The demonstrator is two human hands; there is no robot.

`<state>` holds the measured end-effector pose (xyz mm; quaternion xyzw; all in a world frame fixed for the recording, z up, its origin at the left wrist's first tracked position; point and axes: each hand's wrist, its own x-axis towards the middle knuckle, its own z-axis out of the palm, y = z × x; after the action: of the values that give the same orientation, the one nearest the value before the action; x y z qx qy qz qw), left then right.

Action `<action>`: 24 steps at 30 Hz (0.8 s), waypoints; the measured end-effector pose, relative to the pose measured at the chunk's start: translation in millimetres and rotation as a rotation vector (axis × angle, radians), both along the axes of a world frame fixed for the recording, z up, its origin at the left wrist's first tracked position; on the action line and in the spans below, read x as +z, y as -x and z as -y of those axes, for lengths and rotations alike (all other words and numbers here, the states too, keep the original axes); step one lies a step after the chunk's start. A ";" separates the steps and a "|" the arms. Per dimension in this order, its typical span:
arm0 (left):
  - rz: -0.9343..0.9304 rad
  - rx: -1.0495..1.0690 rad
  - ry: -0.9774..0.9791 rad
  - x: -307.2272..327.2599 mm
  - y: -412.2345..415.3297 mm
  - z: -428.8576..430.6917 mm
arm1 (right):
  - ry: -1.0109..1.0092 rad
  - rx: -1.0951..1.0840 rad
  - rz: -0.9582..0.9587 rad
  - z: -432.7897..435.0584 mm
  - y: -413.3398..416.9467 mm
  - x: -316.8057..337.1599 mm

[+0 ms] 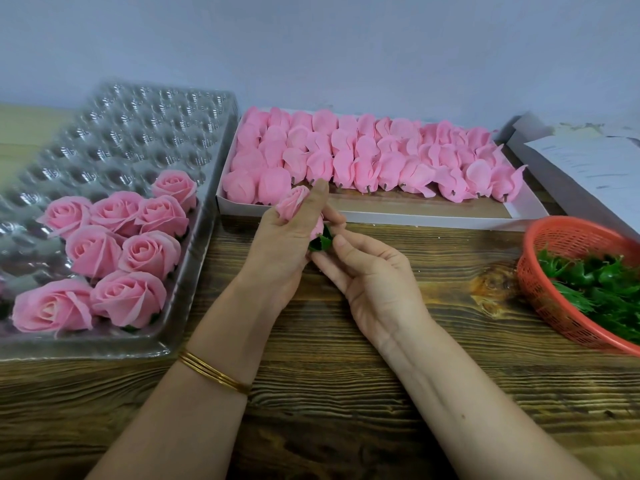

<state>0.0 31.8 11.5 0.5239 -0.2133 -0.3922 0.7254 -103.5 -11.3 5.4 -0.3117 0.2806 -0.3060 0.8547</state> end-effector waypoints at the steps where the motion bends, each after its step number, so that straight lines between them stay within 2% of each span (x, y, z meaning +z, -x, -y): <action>1: -0.011 -0.005 0.010 -0.3 -0.1 0.2 | -0.014 0.005 -0.001 0.3 0.3 0.2; 7: 0.018 0.004 0.024 -3.5 -0.9 1.5 | -0.071 0.059 0.001 0.0 1.8 3.1; 15: 0.079 0.011 0.027 -4.1 1.5 1.4 | -0.062 -0.008 -0.049 0.0 1.1 2.2; 24: 0.076 0.008 0.060 -1.9 3.5 0.9 | -0.077 0.023 -0.083 1.4 3.1 4.6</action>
<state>-3.6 31.0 9.6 0.5175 -0.2502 -0.3624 0.7336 -106.6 -12.7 10.0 -0.2942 0.3240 -0.2720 0.8570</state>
